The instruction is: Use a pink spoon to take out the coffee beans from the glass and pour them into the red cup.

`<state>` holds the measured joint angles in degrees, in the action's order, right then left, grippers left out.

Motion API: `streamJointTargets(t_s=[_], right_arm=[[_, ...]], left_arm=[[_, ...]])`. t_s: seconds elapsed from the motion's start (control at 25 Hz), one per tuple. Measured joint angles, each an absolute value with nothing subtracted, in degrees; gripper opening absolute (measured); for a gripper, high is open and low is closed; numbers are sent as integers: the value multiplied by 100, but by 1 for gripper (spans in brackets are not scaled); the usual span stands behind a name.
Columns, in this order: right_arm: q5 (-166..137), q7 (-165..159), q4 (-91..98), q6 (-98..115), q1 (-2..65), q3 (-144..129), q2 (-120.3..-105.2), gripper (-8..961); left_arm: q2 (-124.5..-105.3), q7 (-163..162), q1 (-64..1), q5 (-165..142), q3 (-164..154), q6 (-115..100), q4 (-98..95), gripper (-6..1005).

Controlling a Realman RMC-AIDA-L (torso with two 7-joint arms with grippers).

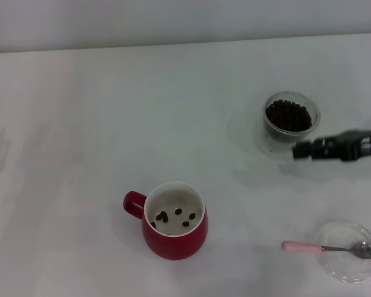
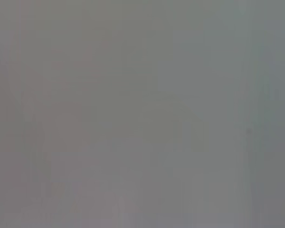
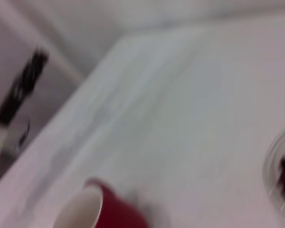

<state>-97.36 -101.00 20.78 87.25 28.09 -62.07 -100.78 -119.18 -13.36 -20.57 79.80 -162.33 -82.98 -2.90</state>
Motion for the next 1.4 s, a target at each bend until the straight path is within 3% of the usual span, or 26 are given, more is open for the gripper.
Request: streamJointTargets(t_s=[0.52, 0.64, 0.76, 0.88, 0.96, 1.4], right_arm=[[-9726, -8642, 2463, 9397, 2341, -3315, -10706, 357], [-9661, -8094, 2463, 9343, 2332, -2636, -10950, 371], [-9397, -7116, 2468, 9184, 2283, -1950, -11294, 478], [-8818, -5949, 2324, 8612, 2229, -1633, -11523, 626], [-7987, -4695, 1822, 8039, 2239, -1560, -11543, 777], [-6155, -2540, 975, 6239, 2677, -1550, -11534, 875]], left_arm=[[-11918, -1346, -2030, 7980, -16224, -8297, -290, 668], [-11916, -1346, -2047, 7980, -16224, -8297, -290, 669], [-11912, -1350, -2058, 7981, -16224, -8297, -285, 669], [-11910, -1350, -2065, 8005, -16224, -8292, -282, 669], [-11913, -1350, -2057, 8064, -16224, -8272, -282, 669], [-11946, -1396, -1942, 8553, -16225, -7894, -530, 670]])
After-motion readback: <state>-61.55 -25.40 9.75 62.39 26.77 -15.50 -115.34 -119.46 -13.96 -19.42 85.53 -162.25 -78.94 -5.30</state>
